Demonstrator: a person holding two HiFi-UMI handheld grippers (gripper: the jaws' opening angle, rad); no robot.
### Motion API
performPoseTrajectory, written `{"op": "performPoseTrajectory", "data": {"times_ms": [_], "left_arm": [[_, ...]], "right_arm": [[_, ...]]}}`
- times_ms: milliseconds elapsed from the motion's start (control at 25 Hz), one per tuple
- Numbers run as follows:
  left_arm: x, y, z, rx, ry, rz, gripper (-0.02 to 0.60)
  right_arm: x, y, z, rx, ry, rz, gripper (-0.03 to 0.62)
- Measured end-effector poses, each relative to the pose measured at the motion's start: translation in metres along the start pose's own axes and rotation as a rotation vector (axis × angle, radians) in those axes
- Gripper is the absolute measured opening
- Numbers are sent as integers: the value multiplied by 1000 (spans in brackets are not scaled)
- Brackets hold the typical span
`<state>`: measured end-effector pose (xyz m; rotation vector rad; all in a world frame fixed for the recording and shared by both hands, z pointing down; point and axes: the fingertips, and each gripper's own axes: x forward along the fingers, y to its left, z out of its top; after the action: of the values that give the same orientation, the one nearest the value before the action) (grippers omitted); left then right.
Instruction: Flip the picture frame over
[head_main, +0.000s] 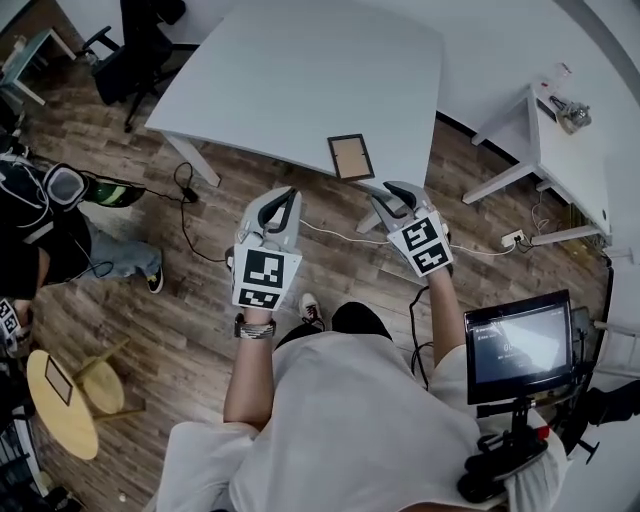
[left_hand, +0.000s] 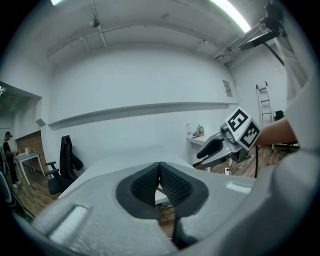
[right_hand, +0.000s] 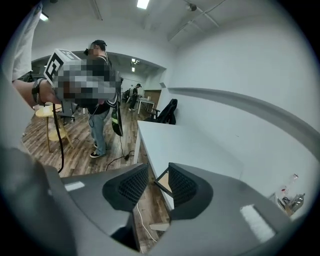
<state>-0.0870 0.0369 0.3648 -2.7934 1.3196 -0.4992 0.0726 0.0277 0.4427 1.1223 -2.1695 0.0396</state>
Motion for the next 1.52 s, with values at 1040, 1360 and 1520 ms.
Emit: {"op": "performPoseTrajectory", "data": {"times_ms": [1040, 1360, 1520], "left_arm": [[56, 23, -89, -115, 156, 42, 3], [83, 37, -108, -143, 209, 50, 3], [87, 39, -119, -158, 227, 64, 3]], "right_arm": [[170, 3, -107, -258, 288, 59, 147], [217, -3, -128, -419, 334, 71, 164], [231, 3, -142, -491, 347, 68, 180]]}}
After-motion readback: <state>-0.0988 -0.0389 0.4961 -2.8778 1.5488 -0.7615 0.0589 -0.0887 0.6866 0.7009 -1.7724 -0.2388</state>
